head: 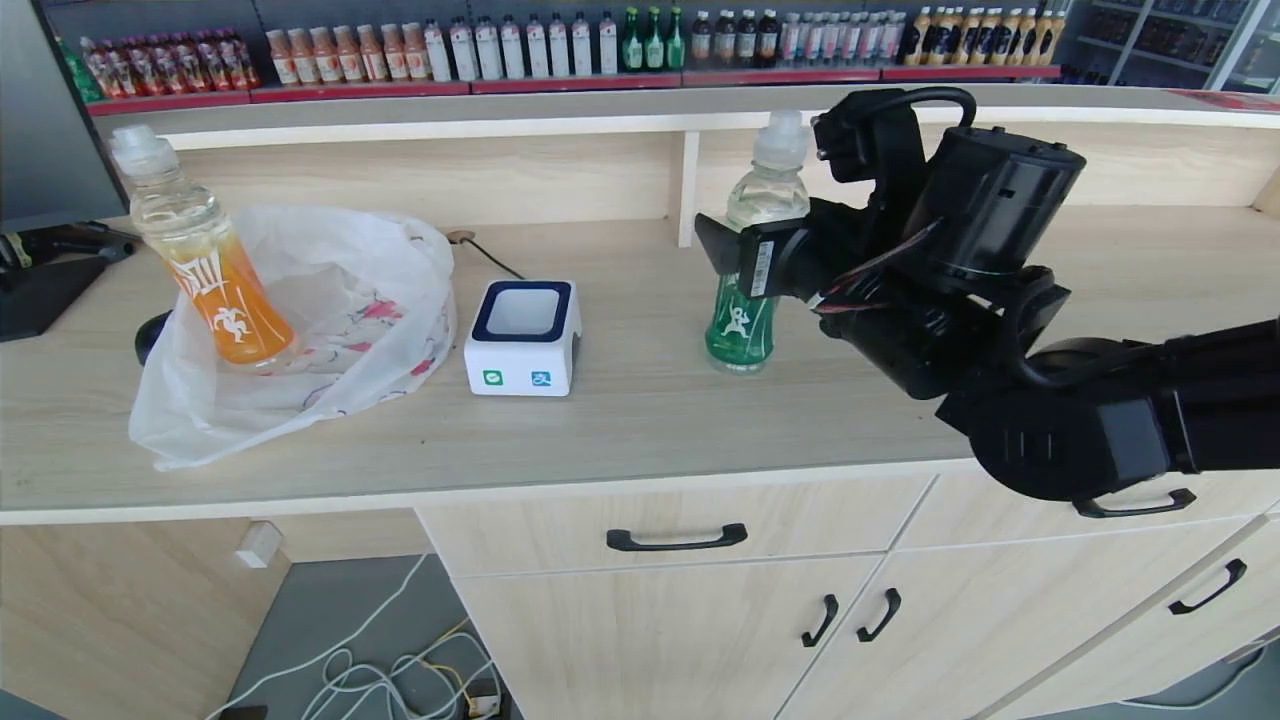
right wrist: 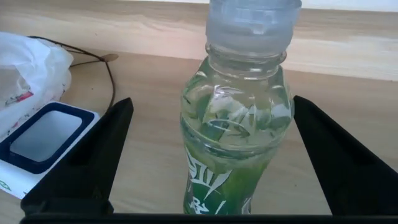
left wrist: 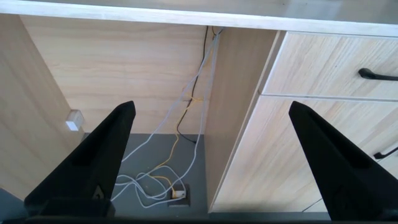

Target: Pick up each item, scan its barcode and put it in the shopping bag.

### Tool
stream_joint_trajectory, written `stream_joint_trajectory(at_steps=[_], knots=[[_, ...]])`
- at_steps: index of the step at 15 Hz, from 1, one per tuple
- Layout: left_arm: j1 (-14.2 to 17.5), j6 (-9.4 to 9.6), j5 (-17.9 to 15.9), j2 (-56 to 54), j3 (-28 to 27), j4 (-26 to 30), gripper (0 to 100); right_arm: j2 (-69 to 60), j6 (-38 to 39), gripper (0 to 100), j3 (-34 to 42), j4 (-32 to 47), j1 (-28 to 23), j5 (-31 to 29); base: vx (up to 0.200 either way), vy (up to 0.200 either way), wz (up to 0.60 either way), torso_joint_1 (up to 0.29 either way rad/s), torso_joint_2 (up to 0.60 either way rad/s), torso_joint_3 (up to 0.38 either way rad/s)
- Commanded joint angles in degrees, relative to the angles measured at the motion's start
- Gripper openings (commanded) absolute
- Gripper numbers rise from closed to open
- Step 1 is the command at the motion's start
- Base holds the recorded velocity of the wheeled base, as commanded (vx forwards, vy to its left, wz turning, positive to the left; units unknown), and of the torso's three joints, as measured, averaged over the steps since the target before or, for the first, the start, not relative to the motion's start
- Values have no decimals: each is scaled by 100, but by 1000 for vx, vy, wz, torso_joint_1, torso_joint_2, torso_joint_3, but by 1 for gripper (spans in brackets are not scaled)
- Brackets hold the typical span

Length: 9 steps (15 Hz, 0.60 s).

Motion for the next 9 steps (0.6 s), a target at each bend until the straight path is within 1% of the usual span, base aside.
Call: stream_joint_trajectory(at_steps=[1,5,9], knots=[[1,-1,1,0,0,0,100,127,3,100,-32,-4,-103,-34,0,0,0,0,0,0],[1,-1,1,0,0,0,100,242,12,100,-67,-13,-243,-61,0,0,0,0,0,0],[1,-1,1,0,0,0,100,558,39,100,-322,-66,-454,-25,0,0,0,0,0,0]])
